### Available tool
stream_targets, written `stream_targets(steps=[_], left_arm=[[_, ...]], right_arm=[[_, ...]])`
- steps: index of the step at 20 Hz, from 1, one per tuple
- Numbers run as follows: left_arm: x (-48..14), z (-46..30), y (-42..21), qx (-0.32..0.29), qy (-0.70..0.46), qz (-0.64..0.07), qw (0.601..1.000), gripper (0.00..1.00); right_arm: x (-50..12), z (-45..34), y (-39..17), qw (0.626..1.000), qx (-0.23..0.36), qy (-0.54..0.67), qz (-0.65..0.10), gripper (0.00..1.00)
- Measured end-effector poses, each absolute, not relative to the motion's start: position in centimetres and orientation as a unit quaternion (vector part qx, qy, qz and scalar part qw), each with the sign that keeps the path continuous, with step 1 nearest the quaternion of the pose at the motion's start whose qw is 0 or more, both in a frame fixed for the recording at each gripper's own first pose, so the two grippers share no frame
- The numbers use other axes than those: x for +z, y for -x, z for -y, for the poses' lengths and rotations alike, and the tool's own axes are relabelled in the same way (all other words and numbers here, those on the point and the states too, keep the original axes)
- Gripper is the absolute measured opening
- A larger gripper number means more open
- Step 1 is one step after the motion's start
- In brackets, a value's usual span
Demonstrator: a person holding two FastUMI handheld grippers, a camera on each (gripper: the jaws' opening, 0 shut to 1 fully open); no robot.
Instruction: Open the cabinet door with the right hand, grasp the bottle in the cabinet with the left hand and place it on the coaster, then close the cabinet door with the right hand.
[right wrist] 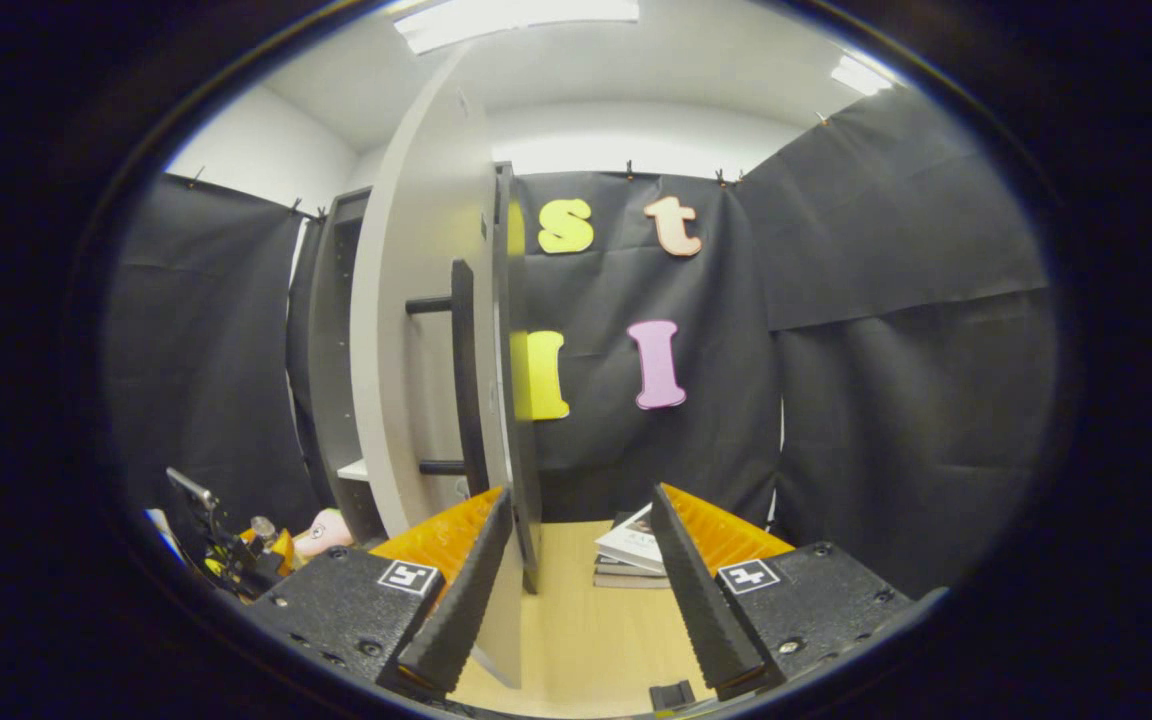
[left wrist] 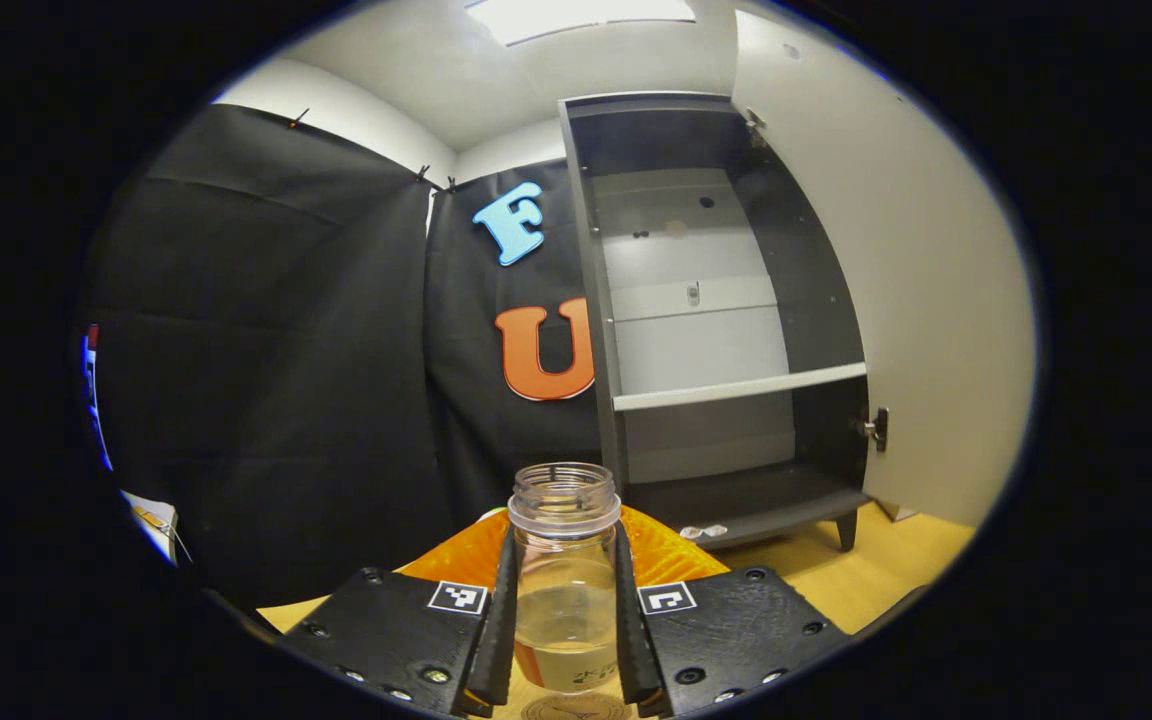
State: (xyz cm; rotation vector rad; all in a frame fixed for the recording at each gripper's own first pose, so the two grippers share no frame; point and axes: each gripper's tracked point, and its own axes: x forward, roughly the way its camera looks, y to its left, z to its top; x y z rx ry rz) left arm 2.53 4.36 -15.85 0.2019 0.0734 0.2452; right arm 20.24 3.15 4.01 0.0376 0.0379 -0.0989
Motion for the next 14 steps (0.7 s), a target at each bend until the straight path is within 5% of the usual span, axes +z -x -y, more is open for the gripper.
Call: stream_targets(steps=[14], left_arm=[[-23.2, -6.1, -0.2, 0.153, -0.057, -0.056, 0.985, 0.4]], right_arm=[[5.1, -3.0, -18.9, 0.994, -0.104, 0.018, -0.024, 0.87]])
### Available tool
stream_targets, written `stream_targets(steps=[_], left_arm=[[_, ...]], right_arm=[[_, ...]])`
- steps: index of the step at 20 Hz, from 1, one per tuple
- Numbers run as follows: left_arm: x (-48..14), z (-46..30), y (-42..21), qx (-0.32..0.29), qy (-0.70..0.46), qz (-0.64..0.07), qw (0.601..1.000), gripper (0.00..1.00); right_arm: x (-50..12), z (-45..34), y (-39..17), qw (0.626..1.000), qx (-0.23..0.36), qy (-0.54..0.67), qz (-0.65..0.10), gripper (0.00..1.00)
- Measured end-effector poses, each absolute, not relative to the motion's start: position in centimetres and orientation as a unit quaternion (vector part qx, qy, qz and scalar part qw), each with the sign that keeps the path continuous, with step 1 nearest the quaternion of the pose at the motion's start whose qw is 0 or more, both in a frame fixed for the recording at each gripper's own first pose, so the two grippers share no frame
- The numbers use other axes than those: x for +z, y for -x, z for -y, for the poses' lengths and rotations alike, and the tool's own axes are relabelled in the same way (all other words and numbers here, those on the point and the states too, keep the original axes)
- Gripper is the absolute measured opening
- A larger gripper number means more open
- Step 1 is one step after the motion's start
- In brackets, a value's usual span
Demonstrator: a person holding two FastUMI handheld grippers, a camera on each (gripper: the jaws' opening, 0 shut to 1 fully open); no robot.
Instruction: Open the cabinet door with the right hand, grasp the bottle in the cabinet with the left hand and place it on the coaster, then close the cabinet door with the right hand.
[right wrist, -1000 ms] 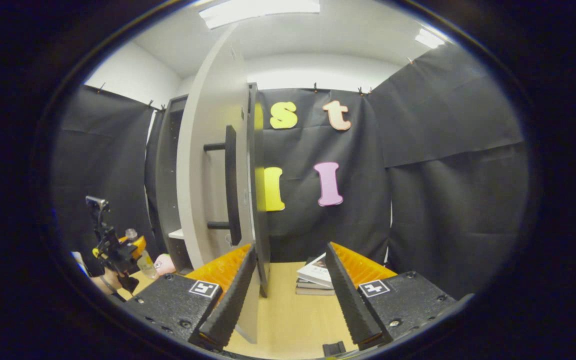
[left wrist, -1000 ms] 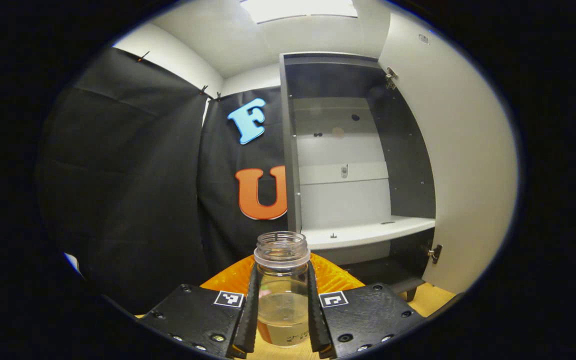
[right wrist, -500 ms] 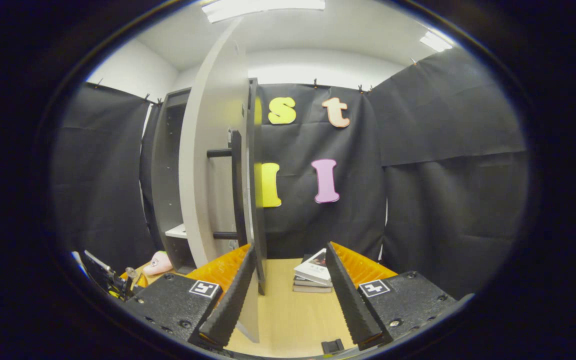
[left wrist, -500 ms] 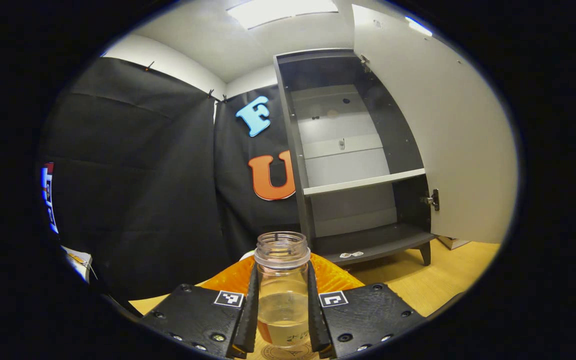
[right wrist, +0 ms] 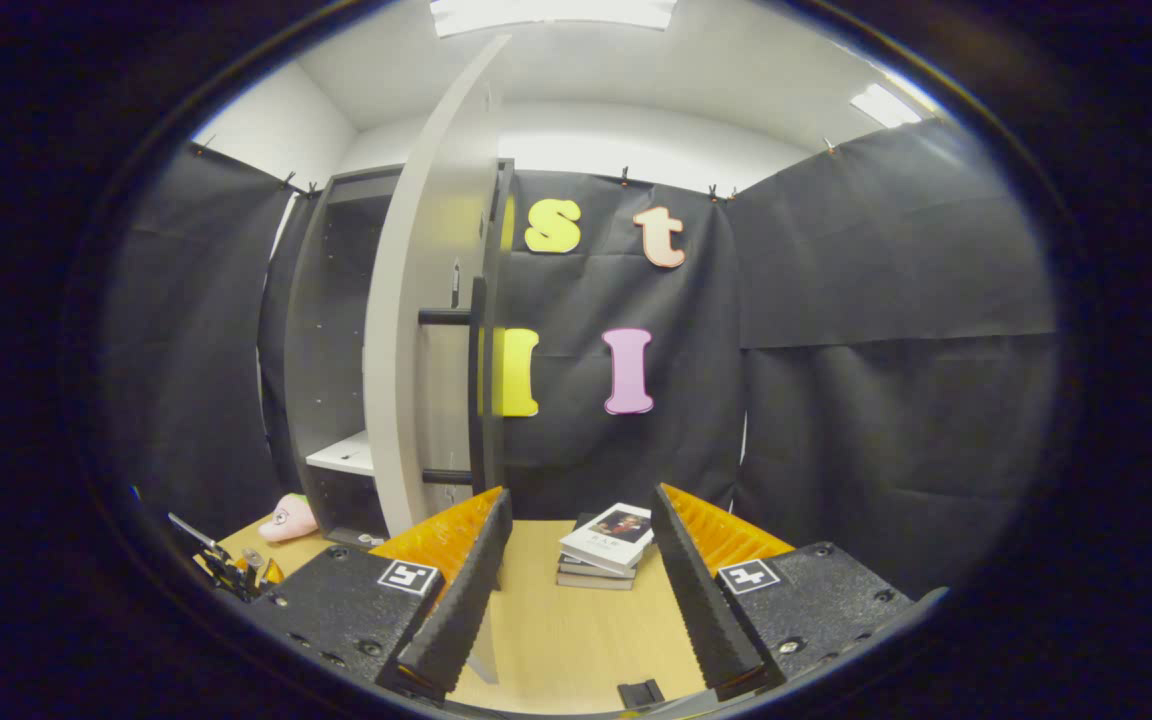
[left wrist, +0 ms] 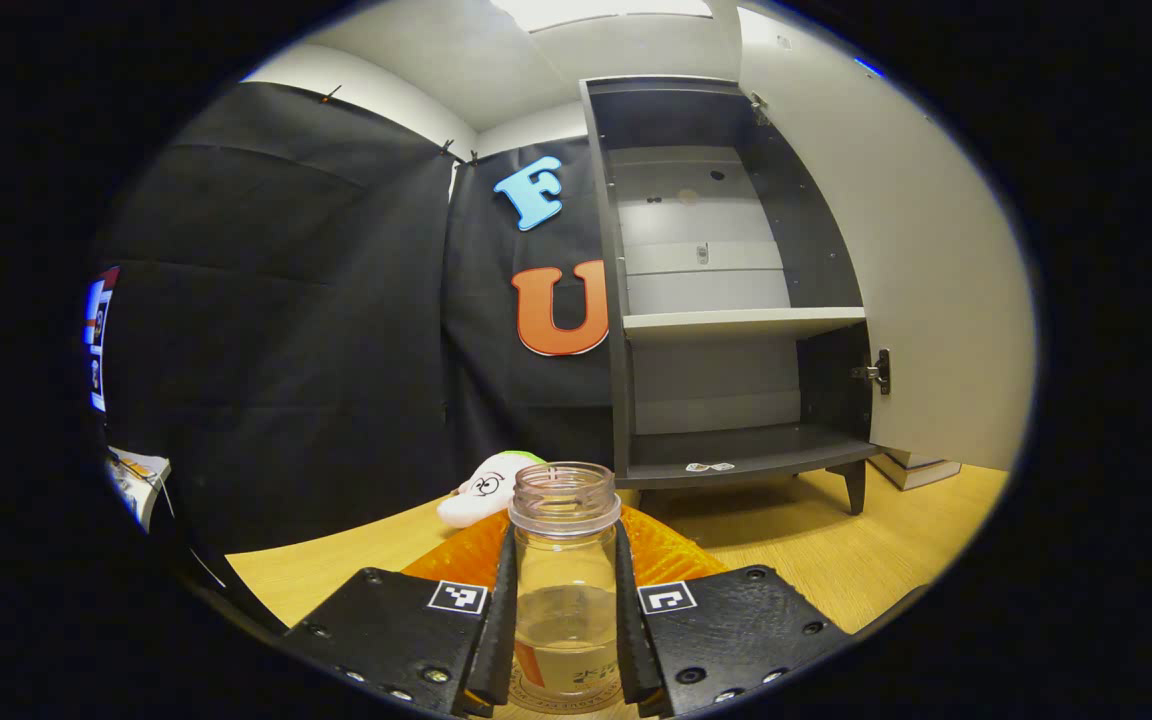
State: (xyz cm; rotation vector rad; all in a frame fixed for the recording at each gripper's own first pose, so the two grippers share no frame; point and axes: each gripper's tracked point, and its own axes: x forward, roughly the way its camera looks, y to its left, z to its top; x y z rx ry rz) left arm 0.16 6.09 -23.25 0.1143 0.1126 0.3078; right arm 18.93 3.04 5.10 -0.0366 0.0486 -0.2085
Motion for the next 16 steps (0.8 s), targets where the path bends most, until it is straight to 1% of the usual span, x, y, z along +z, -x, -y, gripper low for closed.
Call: stream_targets(steps=[3, 7, 8, 9, 11, 12, 16], left_arm=[[-24.3, -6.7, 0.1, 0.165, -0.043, -0.066, 0.983, 0.4], [-24.2, -6.4, 0.1, 0.162, -0.064, -0.052, 0.983, 0.4], [-24.2, -6.1, 0.1, 0.161, -0.061, -0.054, 0.984, 0.42], [-24.2, -5.9, 0.2, 0.16, -0.056, -0.054, 0.984, 0.47], [-24.2, -5.7, 0.3, 0.157, -0.057, -0.053, 0.985, 0.53], [-24.4, -5.5, 0.2, 0.149, -0.057, -0.058, 0.985, 0.54], [-24.0, -5.1, 0.6, 0.137, -0.057, -0.067, 0.987, 0.97]], right_arm=[[5.2, -2.9, -18.9, 0.994, -0.11, 0.012, -0.022, 0.87], [5.4, -2.7, -18.8, 0.993, -0.112, 0.017, -0.021, 0.87], [5.4, -2.6, -18.8, 0.993, -0.112, 0.018, -0.02, 0.87], [5.5, -2.7, -18.9, 0.993, -0.112, 0.018, -0.02, 0.87], [5.6, -2.4, -18.9, 0.993, -0.114, 0.021, -0.019, 0.87], [5.7, -2.5, -18.9, 0.993, -0.114, 0.022, -0.019, 0.87], [5.3, -2.7, -19.2, 0.994, -0.106, 0.016, -0.019, 0.87]])
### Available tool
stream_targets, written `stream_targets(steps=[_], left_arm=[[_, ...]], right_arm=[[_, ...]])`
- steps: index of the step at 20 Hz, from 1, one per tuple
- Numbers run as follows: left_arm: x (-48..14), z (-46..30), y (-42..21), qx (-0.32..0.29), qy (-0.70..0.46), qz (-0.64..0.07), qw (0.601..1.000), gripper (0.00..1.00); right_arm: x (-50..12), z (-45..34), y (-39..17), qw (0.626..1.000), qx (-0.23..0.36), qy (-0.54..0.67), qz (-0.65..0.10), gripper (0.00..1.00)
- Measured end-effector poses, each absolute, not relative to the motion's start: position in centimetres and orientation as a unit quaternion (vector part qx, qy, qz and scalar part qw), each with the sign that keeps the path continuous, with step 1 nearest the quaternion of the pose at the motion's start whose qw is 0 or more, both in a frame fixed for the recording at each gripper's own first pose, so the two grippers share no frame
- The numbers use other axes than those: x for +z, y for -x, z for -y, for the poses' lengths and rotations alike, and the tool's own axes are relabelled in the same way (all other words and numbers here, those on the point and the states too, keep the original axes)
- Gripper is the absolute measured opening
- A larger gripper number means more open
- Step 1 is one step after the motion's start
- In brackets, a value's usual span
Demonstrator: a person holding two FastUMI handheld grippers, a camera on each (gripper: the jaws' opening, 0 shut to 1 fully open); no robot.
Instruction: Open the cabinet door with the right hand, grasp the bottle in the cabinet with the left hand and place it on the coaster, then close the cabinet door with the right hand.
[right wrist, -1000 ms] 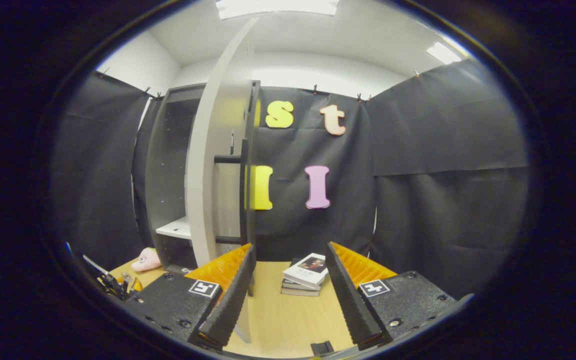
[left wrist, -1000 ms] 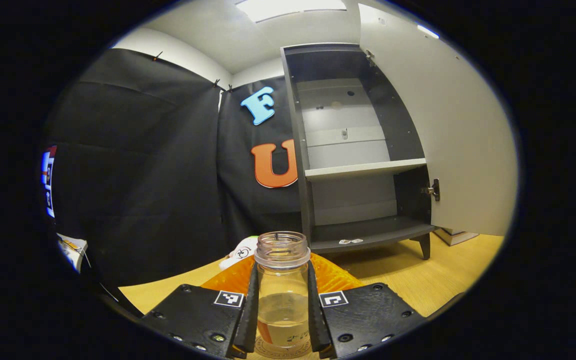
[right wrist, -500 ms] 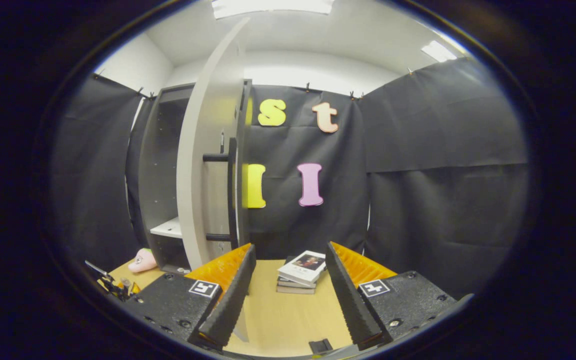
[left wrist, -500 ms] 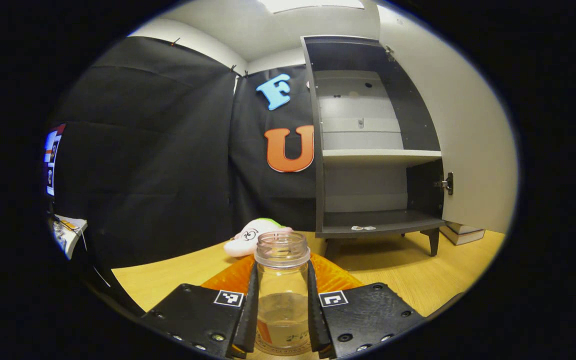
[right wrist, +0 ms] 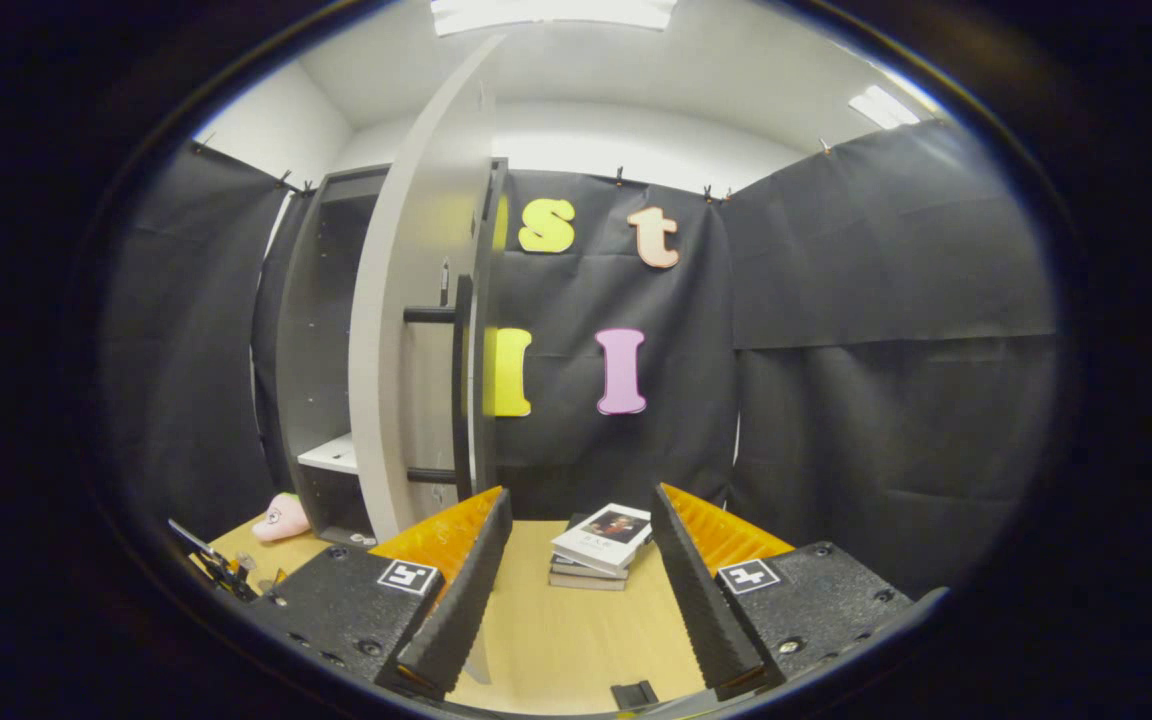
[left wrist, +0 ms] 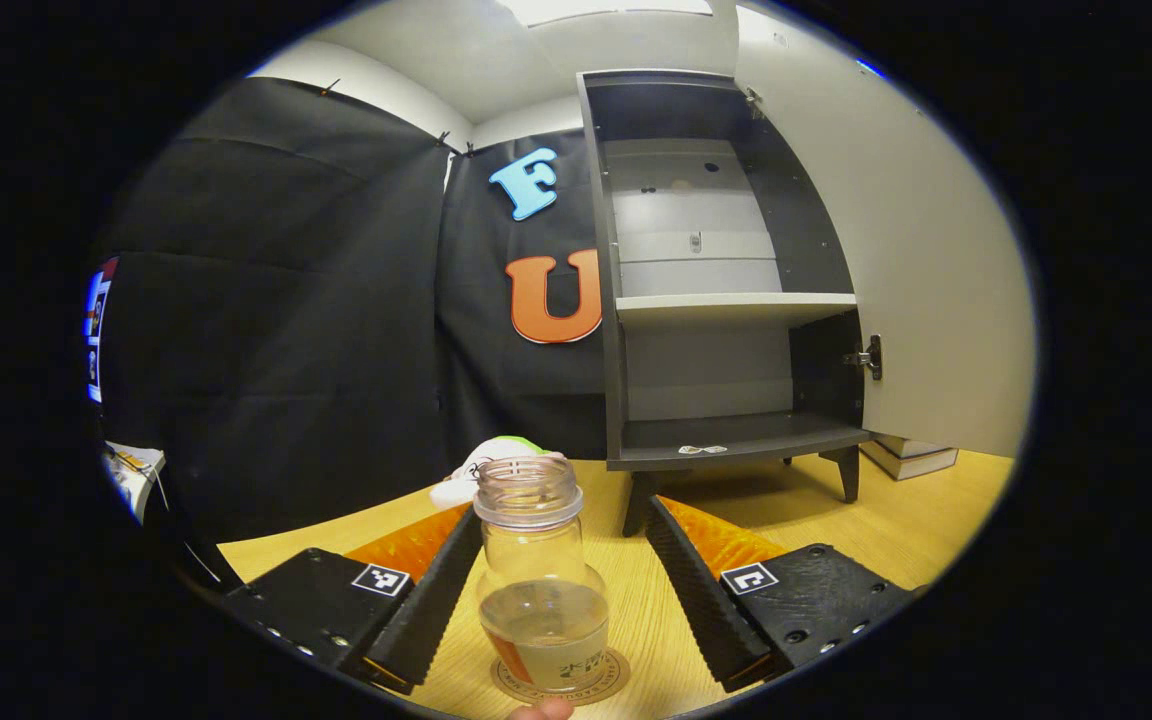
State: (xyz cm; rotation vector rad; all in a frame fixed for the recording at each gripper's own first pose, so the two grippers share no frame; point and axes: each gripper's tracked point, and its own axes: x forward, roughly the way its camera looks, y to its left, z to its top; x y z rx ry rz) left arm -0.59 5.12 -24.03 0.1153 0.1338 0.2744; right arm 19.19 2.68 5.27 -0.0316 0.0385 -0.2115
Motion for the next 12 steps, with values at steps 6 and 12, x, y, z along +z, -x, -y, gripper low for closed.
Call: stream_targets(steps=[6, 12], left_arm=[[-20.2, -6.4, 1.1, 0.157, -0.074, -0.062, 0.983, 0.96], [-12.2, -4.7, 1.1, 0.121, -0.091, -0.053, 0.987, 0.96]], right_arm=[[4.8, -1.4, -19.2, 0.994, -0.106, 0.004, -0.013, 0.87], [5.2, 0.2, -20.8, 0.993, -0.113, -0.036, 0.01, 0.88]])
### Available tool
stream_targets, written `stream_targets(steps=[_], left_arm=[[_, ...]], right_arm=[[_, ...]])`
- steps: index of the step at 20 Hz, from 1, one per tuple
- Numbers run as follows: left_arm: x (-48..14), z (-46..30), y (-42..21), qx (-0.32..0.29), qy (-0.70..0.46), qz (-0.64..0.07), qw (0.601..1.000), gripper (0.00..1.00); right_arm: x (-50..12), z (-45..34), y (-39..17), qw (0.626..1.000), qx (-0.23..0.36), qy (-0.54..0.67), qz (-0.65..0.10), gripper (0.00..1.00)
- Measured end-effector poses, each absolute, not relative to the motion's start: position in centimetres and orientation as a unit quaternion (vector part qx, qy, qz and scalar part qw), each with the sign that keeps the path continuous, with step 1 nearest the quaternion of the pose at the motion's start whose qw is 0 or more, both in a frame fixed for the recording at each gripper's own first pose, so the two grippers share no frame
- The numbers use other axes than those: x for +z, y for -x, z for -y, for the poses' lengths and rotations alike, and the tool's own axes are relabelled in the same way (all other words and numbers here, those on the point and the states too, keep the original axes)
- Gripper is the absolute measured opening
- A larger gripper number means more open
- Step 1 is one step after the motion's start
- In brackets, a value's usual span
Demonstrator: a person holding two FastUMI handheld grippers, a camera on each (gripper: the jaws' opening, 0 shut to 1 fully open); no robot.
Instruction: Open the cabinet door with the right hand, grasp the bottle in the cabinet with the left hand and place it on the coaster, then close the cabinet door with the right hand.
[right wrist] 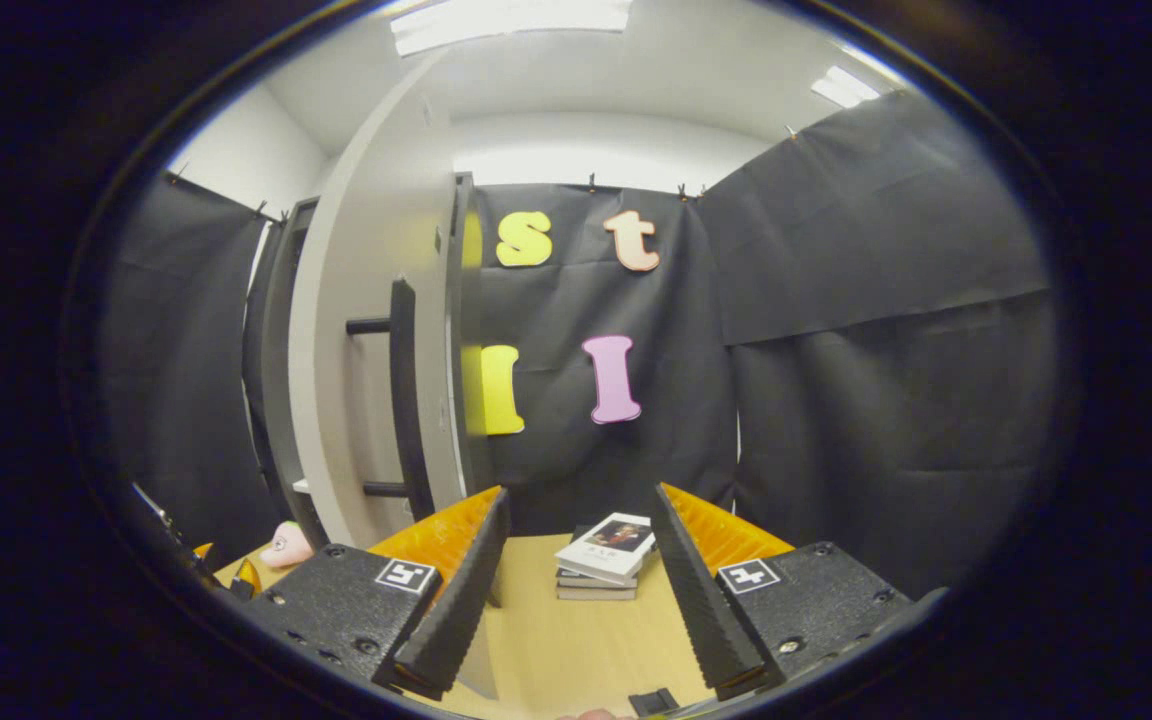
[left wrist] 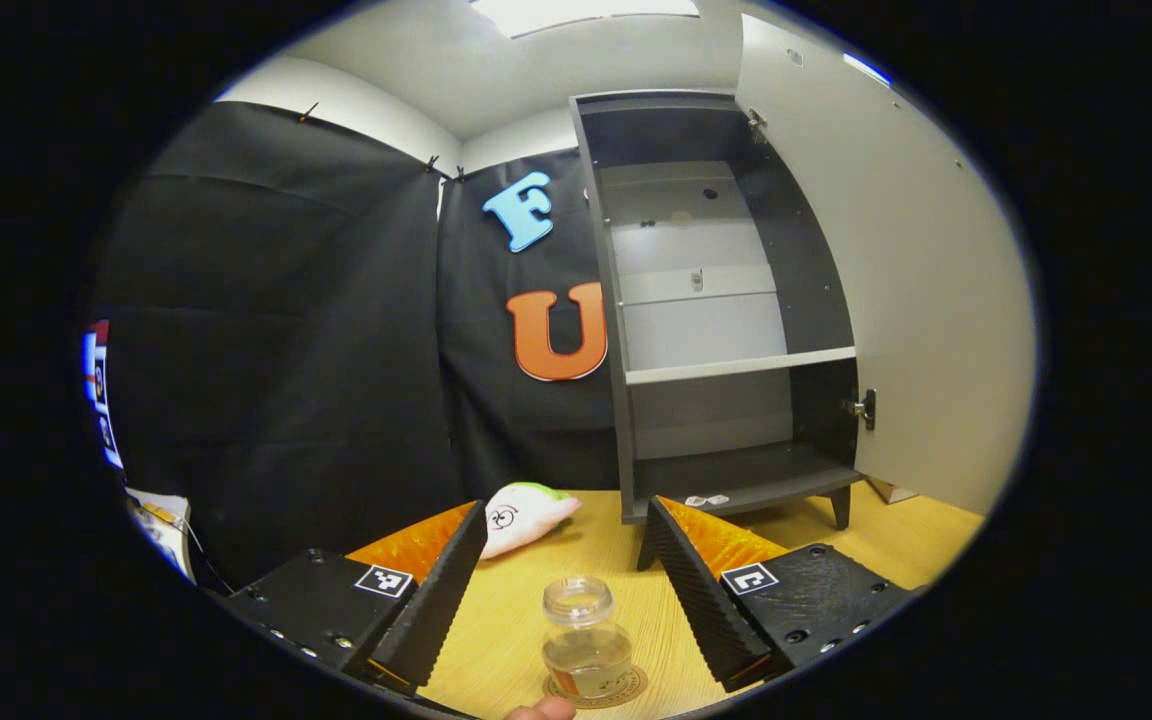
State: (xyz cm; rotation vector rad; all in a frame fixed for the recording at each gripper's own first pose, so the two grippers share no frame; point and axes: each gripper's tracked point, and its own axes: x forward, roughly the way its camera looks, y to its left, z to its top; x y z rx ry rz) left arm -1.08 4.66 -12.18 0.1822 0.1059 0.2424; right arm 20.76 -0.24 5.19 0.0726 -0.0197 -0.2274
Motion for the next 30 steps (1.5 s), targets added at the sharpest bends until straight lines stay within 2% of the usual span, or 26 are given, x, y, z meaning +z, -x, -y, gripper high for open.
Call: stream_targets(steps=[2, 5, 8, 9, 10, 18, 19, 20, 23, 30], left_arm=[[-10.1, -3.5, 0.6, 0.102, -0.09, -0.053, 0.989, 0.96], [-8.5, -2.0, 0.4, 0.078, -0.093, -0.063, 0.991, 0.96], [-7.6, -1.0, 0.5, 0.066, -0.1, -0.054, 0.991, 0.96], [-7.7, -0.5, 0.6, 0.062, -0.101, -0.057, 0.991, 1.0], [-7.6, -0.3, 0.8, 0.059, -0.101, -0.055, 0.992, 0.96], [-6.4, 0.1, 0.6, 0.054, -0.088, -0.044, 0.994, 0.96], [-6.3, 0.0, 0.5, 0.054, -0.09, -0.044, 0.994, 0.96], [-6.5, 0.1, 0.4, 0.052, -0.09, -0.045, 0.994, 0.96], [-6.7, 0.2, 0.5, 0.051, -0.084, -0.046, 0.994, 0.96], [-7.7, 0.3, 1.4, 0.047, -0.073, -0.051, 0.995, 0.96]], right_arm=[[5.3, 0.6, -21.4, 0.994, -0.106, -0.038, 0.008, 0.96], [6.9, 0.1, -22.5, 0.996, -0.083, -0.028, 0.018, 1.0], [8.5, -0.9, -23.1, 0.998, -0.058, 0.0, 0.031, 0.98], [9.1, -0.7, -23.2, 0.997, -0.062, 0.012, 0.039, 1.0], [9.7, -0.5, -23.2, 0.996, -0.069, 0.02, 0.047, 1.0], [9.2, -2.3, -24.1, 0.998, -0.048, 0.024, 0.028, 0.96], [9.1, -2.2, -24.4, 0.998, -0.047, 0.024, 0.025, 0.99], [9.2, -2.1, -24.4, 0.998, -0.048, 0.024, 0.023, 0.94], [9.4, -2.4, -24.2, 0.998, -0.053, 0.036, 0.023, 0.94], [9.0, -8.8, -25.0, 0.998, 0.046, 0.034, 0.027, 0.94]])
